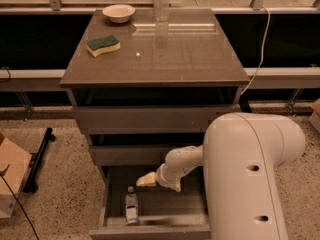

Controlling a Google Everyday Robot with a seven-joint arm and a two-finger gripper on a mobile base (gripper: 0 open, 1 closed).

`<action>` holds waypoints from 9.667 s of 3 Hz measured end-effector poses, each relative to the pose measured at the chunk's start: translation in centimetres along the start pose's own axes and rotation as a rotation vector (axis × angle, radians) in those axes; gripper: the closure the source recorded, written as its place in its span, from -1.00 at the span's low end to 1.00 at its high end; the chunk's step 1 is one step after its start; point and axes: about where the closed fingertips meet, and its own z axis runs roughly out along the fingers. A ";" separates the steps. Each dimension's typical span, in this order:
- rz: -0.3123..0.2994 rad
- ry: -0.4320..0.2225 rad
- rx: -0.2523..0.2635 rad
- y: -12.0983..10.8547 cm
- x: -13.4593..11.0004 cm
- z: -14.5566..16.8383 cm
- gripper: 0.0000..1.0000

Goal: Pick blue plastic bottle from bottom drawer and place on counter

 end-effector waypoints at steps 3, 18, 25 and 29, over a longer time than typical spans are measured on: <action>0.040 -0.036 -0.046 0.6 -2.2 4.8 -1.00; 0.191 0.095 -0.317 3.8 0.9 11.4 1.00; -0.343 -0.225 -0.222 2.0 6.6 -28.7 1.00; -0.660 -0.495 -0.188 8.7 6.6 -44.8 1.00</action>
Offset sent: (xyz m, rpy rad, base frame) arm 0.0384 0.0202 -0.0402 0.0549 -0.0605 -0.0723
